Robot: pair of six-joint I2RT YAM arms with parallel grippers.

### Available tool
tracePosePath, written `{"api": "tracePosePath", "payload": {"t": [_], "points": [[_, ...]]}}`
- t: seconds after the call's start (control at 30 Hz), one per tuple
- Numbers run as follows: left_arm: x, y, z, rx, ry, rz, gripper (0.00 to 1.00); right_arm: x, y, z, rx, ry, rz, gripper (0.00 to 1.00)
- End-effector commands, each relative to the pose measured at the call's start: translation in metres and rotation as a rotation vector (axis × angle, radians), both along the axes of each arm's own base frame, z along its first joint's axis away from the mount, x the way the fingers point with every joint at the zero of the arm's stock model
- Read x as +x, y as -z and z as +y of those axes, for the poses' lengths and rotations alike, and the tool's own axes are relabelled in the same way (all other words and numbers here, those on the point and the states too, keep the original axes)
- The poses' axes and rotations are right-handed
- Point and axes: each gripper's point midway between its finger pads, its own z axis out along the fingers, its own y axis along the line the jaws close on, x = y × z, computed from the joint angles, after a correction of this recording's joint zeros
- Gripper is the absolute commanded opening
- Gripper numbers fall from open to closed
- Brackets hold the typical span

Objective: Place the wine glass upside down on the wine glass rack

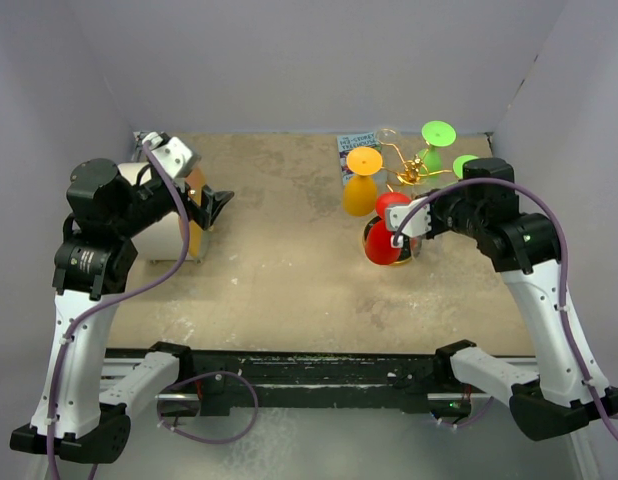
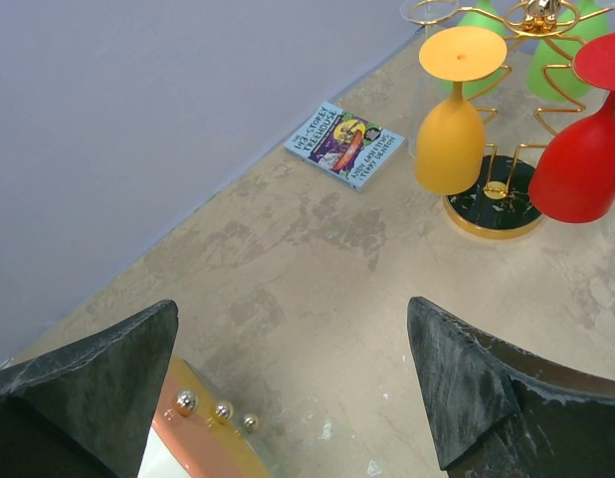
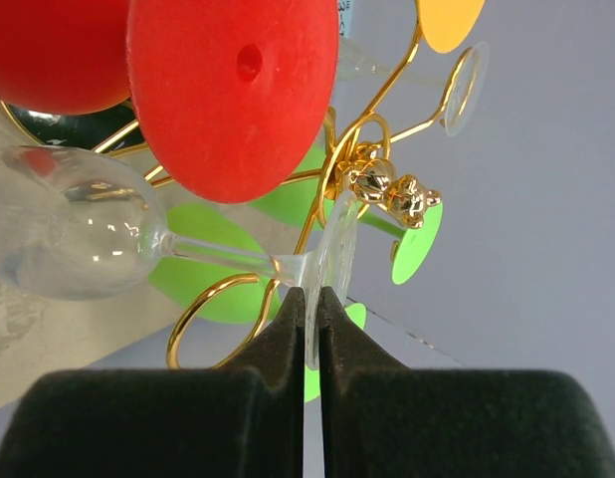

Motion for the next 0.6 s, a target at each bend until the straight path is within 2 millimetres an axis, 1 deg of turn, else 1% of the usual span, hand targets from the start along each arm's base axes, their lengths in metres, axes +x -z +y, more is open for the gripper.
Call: {"api": "tracePosePath", "payload": {"t": [0.0, 0.27, 0.57], "points": [[-0.0004, -0.0097, -0.0012, -0.012, 0.014, -0.044, 0.99, 0.0058, -0.0199, -0.0028, 0.017, 0.028, -0.087, 0.00], [-0.0005, -0.0079, -0.0017, -0.011, 0.019, -0.040, 0.99, 0.0079, -0.0150, -0.0060, 0.032, 0.067, -0.078, 0.00], [0.0007, -0.0076, -0.0019, -0.011, 0.019, -0.037, 0.99, 0.0076, -0.0168, -0.0105, 0.032, 0.094, -0.086, 0.00]]}}
